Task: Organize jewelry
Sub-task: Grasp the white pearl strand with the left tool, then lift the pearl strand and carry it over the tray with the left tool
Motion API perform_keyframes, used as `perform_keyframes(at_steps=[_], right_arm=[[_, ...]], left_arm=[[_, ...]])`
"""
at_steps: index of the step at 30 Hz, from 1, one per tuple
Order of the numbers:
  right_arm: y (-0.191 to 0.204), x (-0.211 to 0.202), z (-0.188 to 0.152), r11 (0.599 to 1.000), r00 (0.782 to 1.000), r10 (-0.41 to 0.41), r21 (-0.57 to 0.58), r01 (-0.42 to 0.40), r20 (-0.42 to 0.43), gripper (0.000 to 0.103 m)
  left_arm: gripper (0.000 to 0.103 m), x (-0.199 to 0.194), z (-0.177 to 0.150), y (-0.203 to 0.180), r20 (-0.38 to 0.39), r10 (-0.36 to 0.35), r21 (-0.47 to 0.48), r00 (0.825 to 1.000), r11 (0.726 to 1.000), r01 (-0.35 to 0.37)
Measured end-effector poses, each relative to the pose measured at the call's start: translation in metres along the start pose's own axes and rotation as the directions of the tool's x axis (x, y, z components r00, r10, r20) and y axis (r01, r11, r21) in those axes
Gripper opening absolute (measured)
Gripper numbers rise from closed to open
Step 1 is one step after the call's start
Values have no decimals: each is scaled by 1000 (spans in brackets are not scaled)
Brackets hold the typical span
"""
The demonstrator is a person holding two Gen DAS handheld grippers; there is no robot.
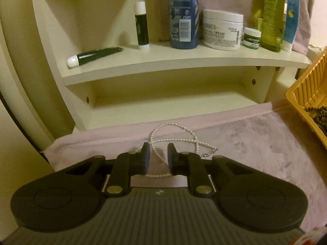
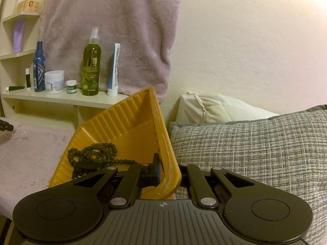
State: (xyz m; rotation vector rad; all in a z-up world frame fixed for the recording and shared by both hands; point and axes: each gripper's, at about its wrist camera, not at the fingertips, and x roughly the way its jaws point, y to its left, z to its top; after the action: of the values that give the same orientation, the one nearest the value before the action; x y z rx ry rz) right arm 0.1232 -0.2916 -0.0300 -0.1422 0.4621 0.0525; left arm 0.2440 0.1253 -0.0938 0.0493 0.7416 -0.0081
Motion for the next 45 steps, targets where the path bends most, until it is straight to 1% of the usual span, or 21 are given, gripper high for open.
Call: perform_keyframes(at_steps=[3, 6, 9, 12, 15, 21, 25, 32, 37, 45], right_arm=[[0, 1, 0, 1000, 1000, -3, -5, 3, -5, 6], [-1, 2, -1, 1000, 1000, -5, -8, 5, -9, 6], [-1, 2, -2, 1000, 1000, -9, -11, 9, -13, 6], [-1, 2, -2, 1000, 1000, -12, -12, 12, -15, 6], [-1, 3, -2, 1000, 1000, -14, -11, 14, -17, 6], [-1, 3, -1, 1000, 1000, -12, -10, 12, -14, 6], [-1, 2, -1, 1000, 1000, -9, -8, 9, -8, 6], [1, -3, -1, 1000, 1000, -3, -5, 3, 4, 6], [3, -4, -1, 1000, 1000, 2, -5, -2, 11, 6], [4, -5, 0, 1000, 1000, 6, -2, -6, 17, 6]], left_arm=[[15, 7, 1, 1, -11, -6, -20, 1000, 1000, 6], [14, 15, 1, 3, -24, 4, -30, 1000, 1000, -5], [11, 19, -2, 4, -31, 9, -25, 999, 1000, -10], [2, 18, -4, 2, -30, 3, 1, 1000, 1000, -3], [1, 13, -3, 4, -33, -10, 2, 999, 1000, 10], [1, -15, -4, 9, 3, -30, 9, 1000, 1000, 30], [1, -38, 2, 10, 41, -34, 28, 999, 999, 33], [1, -77, 25, 12, 112, -46, 78, 993, 996, 38], [1, -98, 42, 13, 152, -63, 111, 986, 993, 47], [1, -121, 62, 7, 184, -101, 179, 978, 982, 68]])
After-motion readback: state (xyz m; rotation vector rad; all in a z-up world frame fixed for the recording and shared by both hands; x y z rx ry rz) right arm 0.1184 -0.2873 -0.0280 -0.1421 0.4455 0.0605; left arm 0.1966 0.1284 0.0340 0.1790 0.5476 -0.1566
